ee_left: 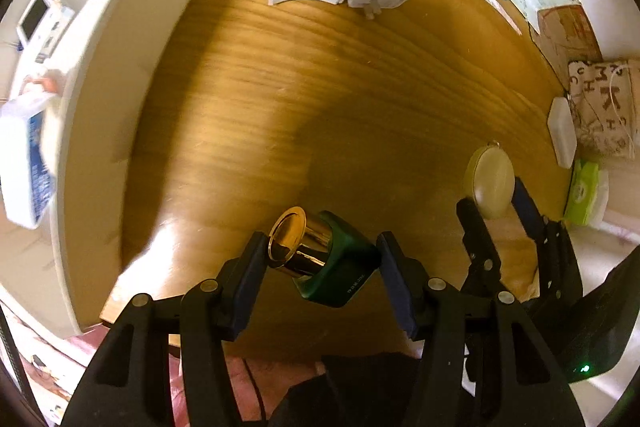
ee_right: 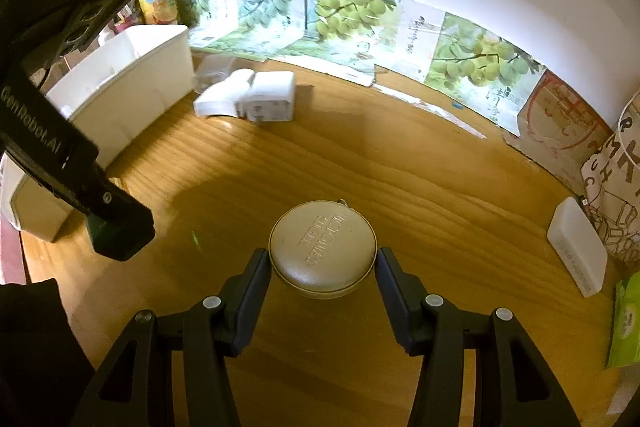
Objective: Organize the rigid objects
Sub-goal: 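Lift the green jar toward the tray with the left tool while the right tool closes on the compact, then carry the green jar and beige compact over the white tray and open both tools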
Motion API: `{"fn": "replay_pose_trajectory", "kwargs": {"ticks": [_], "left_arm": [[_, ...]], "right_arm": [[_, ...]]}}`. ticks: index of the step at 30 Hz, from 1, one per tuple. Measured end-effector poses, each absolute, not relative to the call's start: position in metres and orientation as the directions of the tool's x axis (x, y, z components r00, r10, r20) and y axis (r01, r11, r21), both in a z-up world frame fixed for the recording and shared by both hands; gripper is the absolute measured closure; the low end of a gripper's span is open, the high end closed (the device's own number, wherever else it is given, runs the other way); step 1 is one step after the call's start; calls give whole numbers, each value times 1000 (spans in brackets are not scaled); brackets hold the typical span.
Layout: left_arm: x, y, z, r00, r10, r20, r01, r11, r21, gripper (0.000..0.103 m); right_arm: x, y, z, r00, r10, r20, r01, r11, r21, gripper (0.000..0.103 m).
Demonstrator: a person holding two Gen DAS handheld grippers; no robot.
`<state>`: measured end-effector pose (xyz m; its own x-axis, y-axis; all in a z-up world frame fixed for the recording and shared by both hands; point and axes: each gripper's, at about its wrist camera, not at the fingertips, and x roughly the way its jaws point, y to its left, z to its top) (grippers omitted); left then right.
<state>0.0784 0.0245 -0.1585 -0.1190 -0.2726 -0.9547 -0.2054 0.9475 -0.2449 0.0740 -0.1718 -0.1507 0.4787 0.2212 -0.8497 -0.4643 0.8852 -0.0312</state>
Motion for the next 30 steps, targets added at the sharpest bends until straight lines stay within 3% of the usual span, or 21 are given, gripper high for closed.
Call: {"fn": "replay_pose_trajectory", "kwargs": {"ticks": [17, 30], "left_arm": [[59, 47, -87, 79, -132, -988, 47, 991, -129, 44], [55, 117, -63, 247, -108, -963, -7, 994, -113, 44]], "right_arm": [[34, -111, -110, 515, 281, -810, -494, 869, -12, 49], [14, -56, -77, 573, 365, -734, -559, 828, -25, 56]]}}
